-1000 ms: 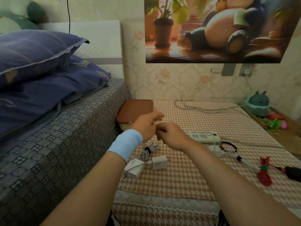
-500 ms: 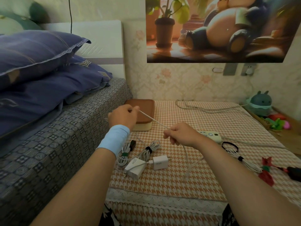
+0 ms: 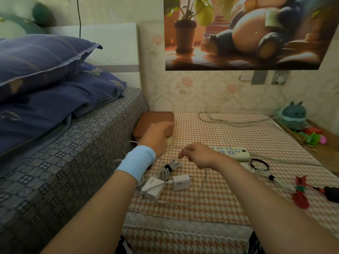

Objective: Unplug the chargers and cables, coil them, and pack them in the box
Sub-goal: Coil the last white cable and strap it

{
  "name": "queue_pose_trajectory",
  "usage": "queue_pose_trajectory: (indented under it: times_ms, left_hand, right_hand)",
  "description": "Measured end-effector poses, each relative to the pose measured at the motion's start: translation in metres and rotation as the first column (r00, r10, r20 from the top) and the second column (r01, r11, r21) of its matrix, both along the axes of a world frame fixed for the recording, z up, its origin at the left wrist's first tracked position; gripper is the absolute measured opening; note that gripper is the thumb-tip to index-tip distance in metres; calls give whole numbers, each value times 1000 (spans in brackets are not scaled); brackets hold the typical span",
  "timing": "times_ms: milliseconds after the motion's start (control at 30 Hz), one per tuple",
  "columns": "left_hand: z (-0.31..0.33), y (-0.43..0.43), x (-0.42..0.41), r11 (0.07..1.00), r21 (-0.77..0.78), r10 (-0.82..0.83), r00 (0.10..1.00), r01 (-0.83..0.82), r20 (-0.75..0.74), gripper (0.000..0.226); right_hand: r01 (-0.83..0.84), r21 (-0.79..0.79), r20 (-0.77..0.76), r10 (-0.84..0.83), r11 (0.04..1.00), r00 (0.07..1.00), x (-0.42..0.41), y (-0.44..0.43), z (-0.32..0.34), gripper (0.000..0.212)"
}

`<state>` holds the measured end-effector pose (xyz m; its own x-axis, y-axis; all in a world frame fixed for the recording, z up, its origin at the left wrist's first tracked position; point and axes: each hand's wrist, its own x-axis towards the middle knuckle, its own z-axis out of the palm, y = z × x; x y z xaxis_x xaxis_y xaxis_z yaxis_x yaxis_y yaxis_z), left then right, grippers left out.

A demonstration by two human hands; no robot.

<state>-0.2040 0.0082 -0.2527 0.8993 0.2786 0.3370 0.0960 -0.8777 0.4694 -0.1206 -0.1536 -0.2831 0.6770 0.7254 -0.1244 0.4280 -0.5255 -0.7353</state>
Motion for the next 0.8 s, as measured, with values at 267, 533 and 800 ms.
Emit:
queue_pose_trajectory:
  times_ms: [267,533,800]
  left_hand:
    - [2,-3,1,998,-60,-24,974,11,-224,40]
    - [-2,64,-10,873,-119,479,877,-473,24,42]
    - [-7,25,-7,953,277,179,967,-124,-180,58]
  right_hand:
    - [53,245,-147,-17,968,989,-5,-5,6,28]
    - [108,9,-215,-104,994,971,17,-21,-12,31]
    - [14,-26,-60,-15,1000,998,2,8,-13,35]
